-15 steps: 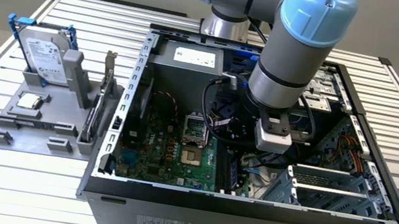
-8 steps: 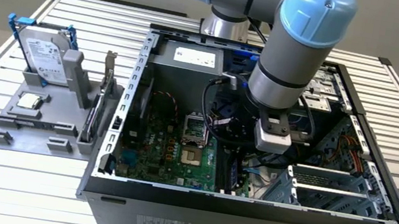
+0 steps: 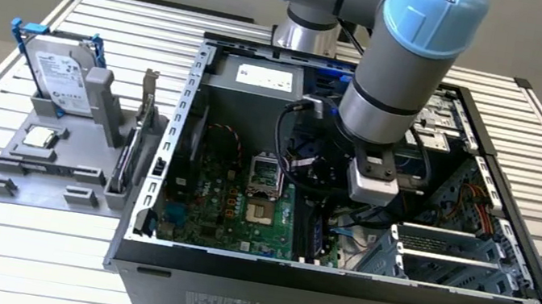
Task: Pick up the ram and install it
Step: 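Insert the ram into the slot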
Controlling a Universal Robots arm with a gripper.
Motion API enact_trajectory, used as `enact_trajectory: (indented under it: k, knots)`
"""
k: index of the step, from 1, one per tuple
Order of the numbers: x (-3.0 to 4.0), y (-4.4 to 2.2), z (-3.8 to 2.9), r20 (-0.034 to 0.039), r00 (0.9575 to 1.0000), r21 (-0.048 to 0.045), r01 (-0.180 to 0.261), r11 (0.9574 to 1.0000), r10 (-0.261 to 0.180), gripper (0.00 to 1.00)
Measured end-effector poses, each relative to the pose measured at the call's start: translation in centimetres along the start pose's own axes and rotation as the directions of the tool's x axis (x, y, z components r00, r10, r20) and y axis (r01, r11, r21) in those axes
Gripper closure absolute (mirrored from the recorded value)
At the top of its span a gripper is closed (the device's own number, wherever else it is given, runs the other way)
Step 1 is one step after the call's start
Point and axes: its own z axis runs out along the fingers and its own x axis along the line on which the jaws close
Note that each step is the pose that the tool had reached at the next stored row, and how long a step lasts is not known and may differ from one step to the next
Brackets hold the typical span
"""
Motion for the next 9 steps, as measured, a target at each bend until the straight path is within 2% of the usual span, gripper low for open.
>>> enact_trajectory:
  k: [5,7,9]
  knots:
    - [-0.07,0.13,-1.82,0.0,1.0,-0.0002,0.0,1.0,0.0,0.0]
    - [-0.09,0.16,-2.18,0.0,1.0,0.0001,-0.001,1.0,0.001,0.0]
    - [-0.09,0.16,-2.21,-0.0001,1.0,0.0004,-0.001,1.0,0.001,0.0]
